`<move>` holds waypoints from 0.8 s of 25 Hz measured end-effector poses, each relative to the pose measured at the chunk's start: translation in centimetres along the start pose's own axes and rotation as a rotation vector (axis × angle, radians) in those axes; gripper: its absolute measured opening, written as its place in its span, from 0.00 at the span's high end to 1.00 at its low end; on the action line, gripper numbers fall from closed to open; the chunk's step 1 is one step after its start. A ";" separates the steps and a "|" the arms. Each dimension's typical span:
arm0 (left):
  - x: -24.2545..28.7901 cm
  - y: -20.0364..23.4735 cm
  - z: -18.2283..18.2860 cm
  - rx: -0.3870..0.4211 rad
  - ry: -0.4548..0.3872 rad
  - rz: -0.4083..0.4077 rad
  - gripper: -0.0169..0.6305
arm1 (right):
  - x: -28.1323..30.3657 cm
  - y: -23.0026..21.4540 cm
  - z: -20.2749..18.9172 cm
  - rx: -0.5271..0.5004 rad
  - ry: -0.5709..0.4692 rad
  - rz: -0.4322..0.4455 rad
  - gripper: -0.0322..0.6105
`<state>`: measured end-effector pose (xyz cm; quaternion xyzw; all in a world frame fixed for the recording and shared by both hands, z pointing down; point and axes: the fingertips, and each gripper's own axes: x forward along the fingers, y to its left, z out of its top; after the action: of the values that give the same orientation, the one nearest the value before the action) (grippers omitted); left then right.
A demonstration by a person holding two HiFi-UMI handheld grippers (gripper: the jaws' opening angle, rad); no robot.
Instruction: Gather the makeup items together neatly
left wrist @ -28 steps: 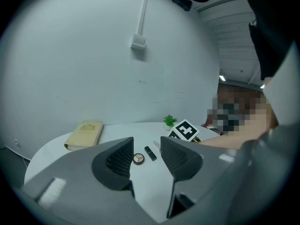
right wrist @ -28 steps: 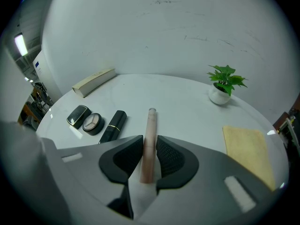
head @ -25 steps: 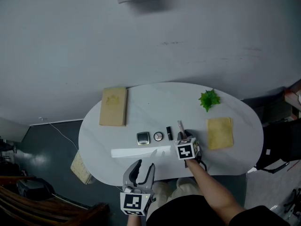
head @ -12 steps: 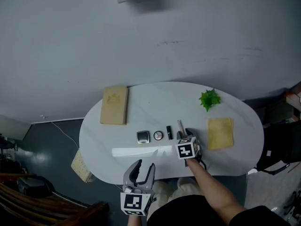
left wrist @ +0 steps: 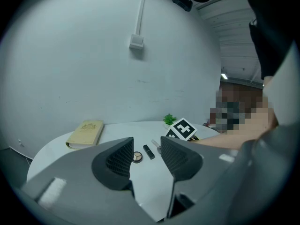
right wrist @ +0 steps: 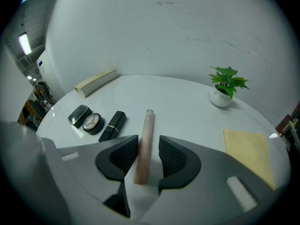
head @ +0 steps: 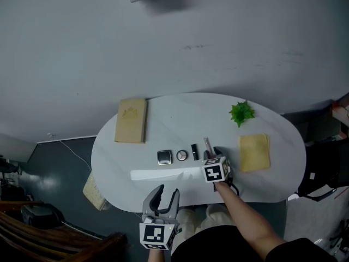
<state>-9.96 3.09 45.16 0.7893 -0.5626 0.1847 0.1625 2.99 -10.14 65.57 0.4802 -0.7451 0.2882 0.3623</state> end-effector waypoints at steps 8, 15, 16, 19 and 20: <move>-0.1 0.0 0.3 -0.013 0.004 0.014 0.70 | 0.0 0.0 0.0 0.009 -0.006 0.013 0.71; -0.5 0.1 0.1 -0.015 -0.006 0.022 0.70 | 0.2 -0.1 0.0 0.018 -0.015 0.014 0.71; -0.6 0.2 0.1 -0.010 -0.010 0.021 0.70 | 0.1 0.0 0.0 0.016 -0.013 0.012 0.71; -0.9 0.3 0.0 -0.009 -0.013 0.021 0.70 | 0.0 0.0 0.0 0.013 -0.010 0.008 0.71; -1.0 0.3 -0.1 -0.011 -0.013 0.021 0.70 | 0.0 0.0 0.0 0.014 -0.010 0.008 0.71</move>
<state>-10.57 3.82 44.77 0.7836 -0.5730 0.1783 0.1611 3.03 -10.14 65.55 0.4811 -0.7466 0.2924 0.3543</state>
